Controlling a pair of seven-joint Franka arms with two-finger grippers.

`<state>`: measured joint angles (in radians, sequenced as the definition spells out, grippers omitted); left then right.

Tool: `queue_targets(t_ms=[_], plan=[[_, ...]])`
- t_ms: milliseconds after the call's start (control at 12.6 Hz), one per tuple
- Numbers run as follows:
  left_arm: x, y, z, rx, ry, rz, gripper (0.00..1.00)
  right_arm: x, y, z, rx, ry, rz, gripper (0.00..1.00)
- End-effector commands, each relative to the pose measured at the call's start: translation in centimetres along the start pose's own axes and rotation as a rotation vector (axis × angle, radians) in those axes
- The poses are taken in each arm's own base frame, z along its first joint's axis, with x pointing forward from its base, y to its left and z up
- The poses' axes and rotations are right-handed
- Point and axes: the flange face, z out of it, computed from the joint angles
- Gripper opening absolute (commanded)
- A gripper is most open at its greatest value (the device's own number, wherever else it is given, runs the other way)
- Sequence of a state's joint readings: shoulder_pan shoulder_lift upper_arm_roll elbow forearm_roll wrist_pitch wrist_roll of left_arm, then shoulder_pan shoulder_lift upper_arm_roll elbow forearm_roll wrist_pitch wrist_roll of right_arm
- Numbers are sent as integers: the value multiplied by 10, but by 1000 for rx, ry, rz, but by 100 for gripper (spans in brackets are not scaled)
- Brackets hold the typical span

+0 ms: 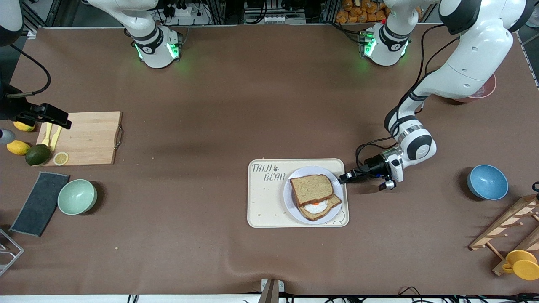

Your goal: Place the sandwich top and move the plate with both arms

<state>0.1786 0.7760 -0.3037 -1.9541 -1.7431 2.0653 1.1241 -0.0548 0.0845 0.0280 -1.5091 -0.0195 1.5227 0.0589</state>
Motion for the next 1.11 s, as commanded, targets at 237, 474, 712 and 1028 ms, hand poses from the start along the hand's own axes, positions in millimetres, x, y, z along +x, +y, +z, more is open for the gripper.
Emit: queue_targets(t_ms=[237, 474, 712, 1028], plan=[[20, 45, -34, 86, -65, -51, 100, 1, -1, 2, 4, -9, 6, 100], [37, 79, -53, 172, -117, -87, 100, 1, 0, 3, 4, -11, 6, 100], [52, 119, -65, 272, -158, -106, 100, 1, 1, 3, 4, -11, 8, 100], [69, 187, -70, 439, -182, -144, 100, 3, 1, 7, 4, -17, 7, 100]])
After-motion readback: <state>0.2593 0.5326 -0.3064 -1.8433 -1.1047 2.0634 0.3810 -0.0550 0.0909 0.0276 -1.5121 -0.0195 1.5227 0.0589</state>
